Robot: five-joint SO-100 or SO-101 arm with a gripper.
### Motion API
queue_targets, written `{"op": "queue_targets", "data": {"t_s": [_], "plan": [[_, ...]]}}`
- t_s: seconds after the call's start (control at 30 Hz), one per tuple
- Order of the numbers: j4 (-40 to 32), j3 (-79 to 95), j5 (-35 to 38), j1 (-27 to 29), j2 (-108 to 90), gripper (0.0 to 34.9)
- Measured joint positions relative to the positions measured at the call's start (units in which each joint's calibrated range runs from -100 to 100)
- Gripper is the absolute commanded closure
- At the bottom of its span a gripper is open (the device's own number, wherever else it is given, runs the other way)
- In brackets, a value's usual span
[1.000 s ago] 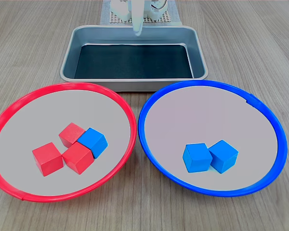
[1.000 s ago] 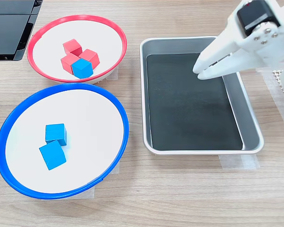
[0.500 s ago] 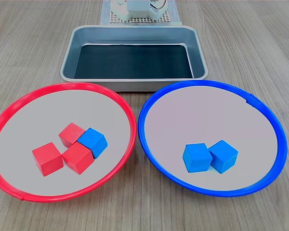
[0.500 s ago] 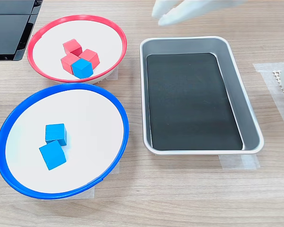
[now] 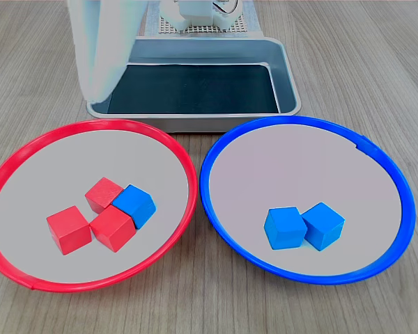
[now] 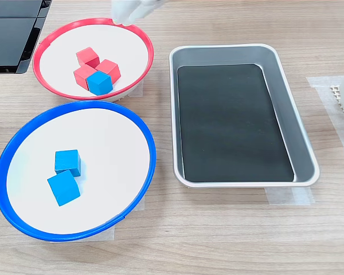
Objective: Relocate any blue block in the red dish to the blue dish, correcting any misplacements.
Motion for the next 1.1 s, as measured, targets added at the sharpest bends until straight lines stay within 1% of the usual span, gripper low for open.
{"op": "queue_targets", "data": {"t_s": [0.13, 0.27, 0.33, 0.5, 0.6, 0.63, 0.83, 0.9, 1.0, 1.1], "plan": [[-2.1, -1.2, 2.8, 0.6, 4.9, 34.7], [-2.2, -1.6, 4.2, 1.6, 7.9, 34.6], [-1.5, -2.3, 4.7, 1.3, 9.0, 33.5], [1.5, -6.0, 4.8, 1.2, 13.1, 29.3], [3.8, -9.3, 4.2, 0.8, 16.0, 25.1], [4.1, -10.1, 3.9, 0.5, 16.6, 24.3], [5.3, -14.4, 2.7, -0.7, 19.9, 22.5], [5.8, -16.0, 2.5, -1.9, 21.1, 21.7], [6.3, -17.6, 2.1, -1.9, 22.2, 20.7], [6.8, -19.1, 1.5, -2.9, 23.5, 20.2]]}}
